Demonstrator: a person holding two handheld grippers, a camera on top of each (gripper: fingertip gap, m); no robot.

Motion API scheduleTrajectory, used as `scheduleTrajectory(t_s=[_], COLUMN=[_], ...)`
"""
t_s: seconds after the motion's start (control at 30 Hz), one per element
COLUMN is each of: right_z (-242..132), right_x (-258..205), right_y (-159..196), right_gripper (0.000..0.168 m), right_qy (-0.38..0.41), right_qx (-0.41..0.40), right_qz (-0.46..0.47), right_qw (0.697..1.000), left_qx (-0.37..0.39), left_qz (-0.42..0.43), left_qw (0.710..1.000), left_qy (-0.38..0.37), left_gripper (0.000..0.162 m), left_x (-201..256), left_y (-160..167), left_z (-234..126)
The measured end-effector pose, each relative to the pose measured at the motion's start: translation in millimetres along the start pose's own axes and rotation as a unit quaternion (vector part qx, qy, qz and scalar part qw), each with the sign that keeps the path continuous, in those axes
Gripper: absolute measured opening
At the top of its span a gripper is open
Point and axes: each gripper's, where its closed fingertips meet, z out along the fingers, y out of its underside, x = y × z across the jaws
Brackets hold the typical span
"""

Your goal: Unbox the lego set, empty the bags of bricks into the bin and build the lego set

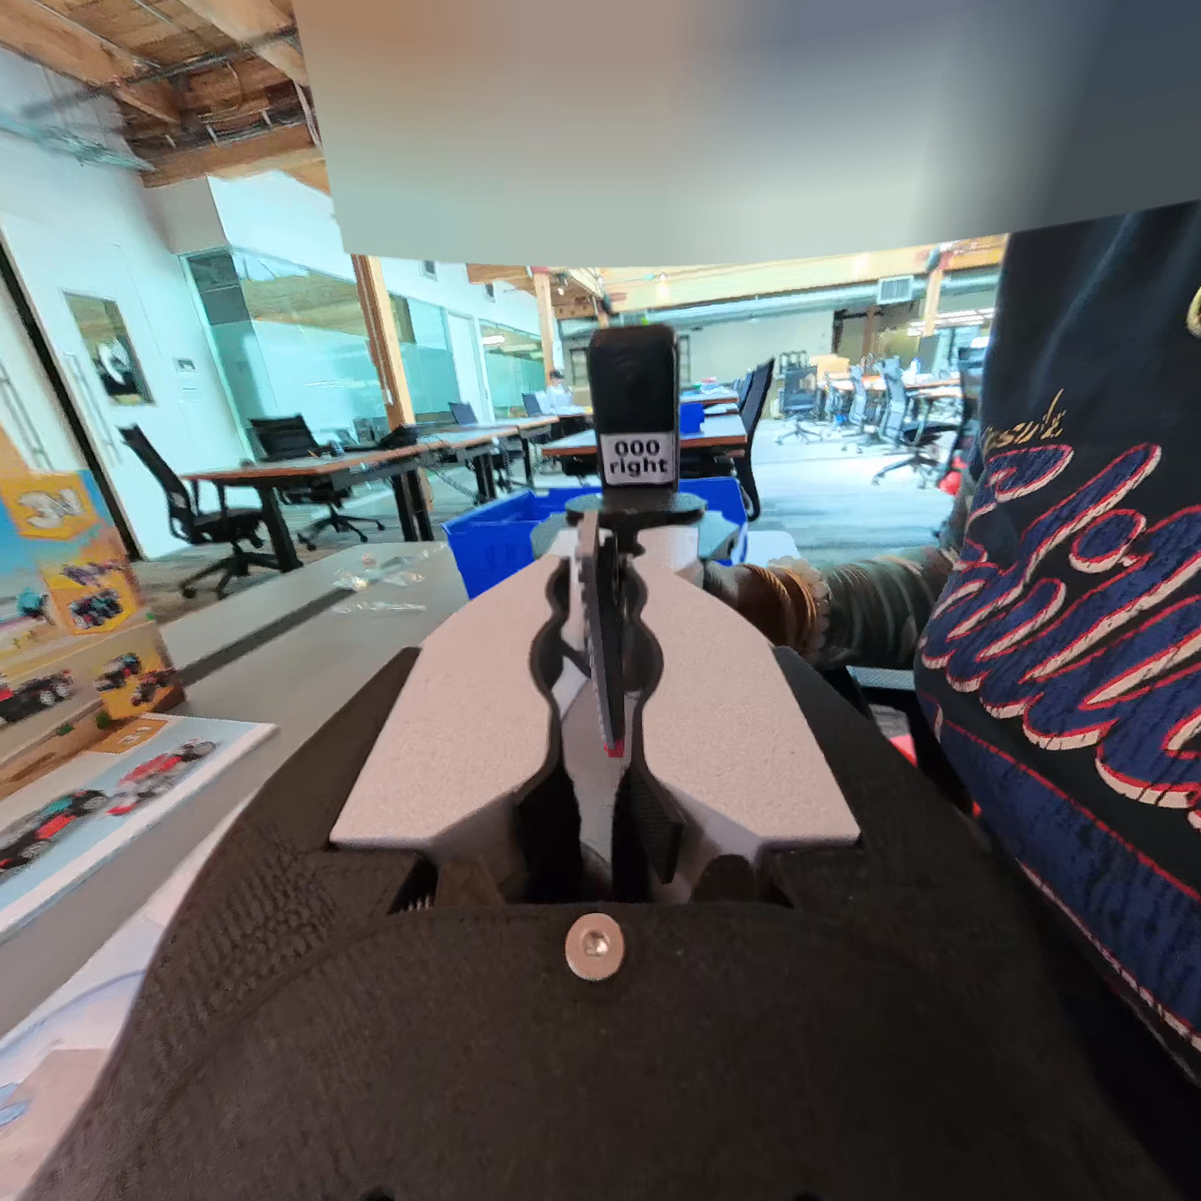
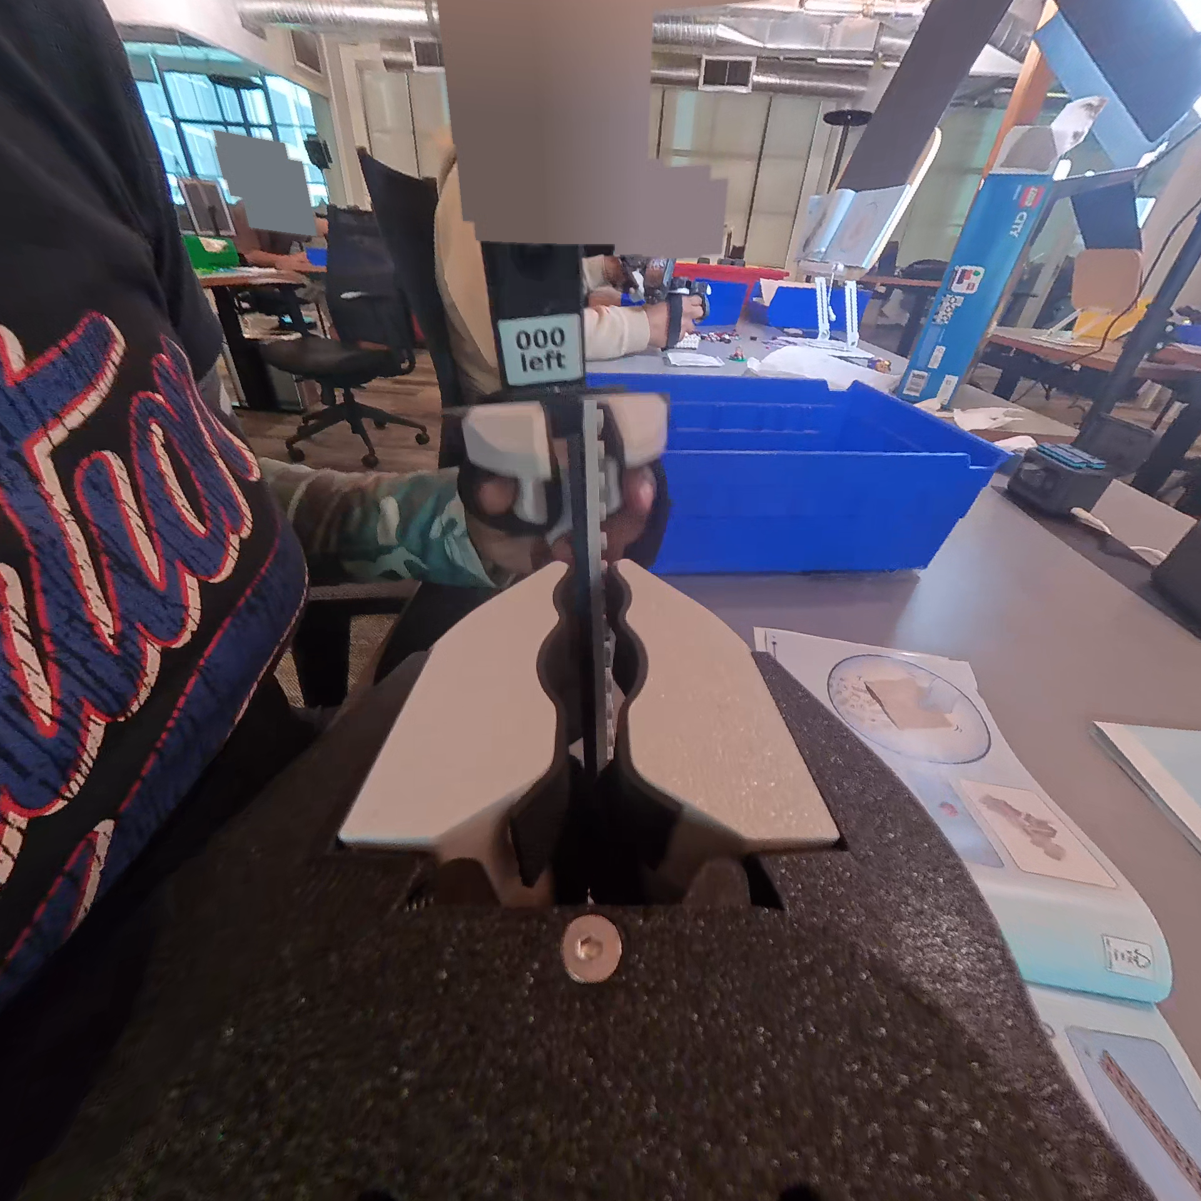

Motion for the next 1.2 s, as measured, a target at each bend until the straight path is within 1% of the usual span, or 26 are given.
scheduleTrajectory(t_s=[0.03, 0.07, 0.17, 0.3, 0.4, 0.43, 0.47, 0.5, 0.53, 0.6, 0.67, 0.73, 0.8, 0.9, 0.97, 1.03, 1.1, 1.2], right_z=[-1, 0, 0, -2, -3, -3, -3, -3, -3, -1, 0, 0, 0, 1, 3, 5, 5, 5], right_x=[0, -1, 0, 3, 4, 5, 4, 2, 2, 1, 1, 3, 4, 2, -2, -1, -2, 1], right_y=[1, 1, 3, 0, 2, 2, 0, -3, -4, -5, -6, -4, -3, -4, -13, -16, -18, -13], right_gripper=[0.008, 0.008, 0.008, 0.008, 0.008, 0.008, 0.008, 0.008, 0.008, 0.008, 0.008, 0.008, 0.008, 0.009, 0.02, 0.015, 0.01, 0.009], right_qy=[0.002, 0.0, 0.006, 0.015, 0.017, 0.019, 0.015, 0.011, 0.01, 0.009, 0.01, 0.019, 0.027, 0.021, 0.002, 0.011, 0.004, 0.005], right_qx=[-0.003, -0.002, -0.004, 0.002, 0.004, 0.006, 0.016, 0.025, 0.025, 0.024, 0.027, 0.025, 0.024, 0.018, 0.03, 0.027, 0.024, 0.005], right_qz=[-0.003, -0.004, -0.004, -0.004, 0.004, 0.004, 0.005, 0.007, 0.005, 0.0, 0.002, 0.003, 0.0, 0.015, 0.022, 0.005, -0.017, -0.001], right_qw=[1.0, 1.0, 1.0, 1.0, 1.0, 1.0, 1.0, 1.0, 1.0, 1.0, 1.0, 0.999, 0.999, 1.0, 0.999, 1.0, 1.0, 1.0], left_qx=[0.013, 0.014, 0.0, 0.032, 0.023, 0.018, 0.009, -0.006, -0.014, 0.006, 0.013, 0.011, 0.019, 0.023, 0.026, 0.013, 0.015, 0.007], left_qz=[0.004, 0.002, 0.005, -0.011, -0.019, -0.031, -0.04, -0.045, -0.045, -0.031, -0.035, -0.027, -0.038, -0.051, -0.057, -0.047, -0.048, -0.044], left_qw=[1.0, 1.0, 1.0, 0.999, 0.999, 0.999, 0.999, 0.999, 0.999, 1.0, 0.999, 0.999, 0.999, 0.998, 0.998, 0.999, 0.999, 0.999], left_qy=[-0.002, -0.003, 0.0, -0.016, -0.021, -0.018, -0.007, 0.003, 0.008, -0.004, -0.004, -0.022, -0.032, -0.021, -0.014, -0.006, 0.003, -0.005], left_gripper=[0.016, 0.005, 0.005, 0.004, 0.005, 0.006, 0.018, 0.026, 0.029, 0.01, 0.009, 0.008, 0.008, 0.007, 0.007, 0.007, 0.007, 0.007], left_x=[0, -1, -2, -7, -8, -7, -4, -1, 1, -1, -1, -3, -3, -4, -4, -2, 1, -2], left_y=[-7, -9, -7, -10, -8, -6, -4, 1, 3, -1, -3, -2, -2, -2, -4, -3, -5, -1], left_z=[-3, -4, -4, -2, -1, 0, 0, 1, 2, 1, 1, 1, 3, 1, 0, 2, 3, 2])
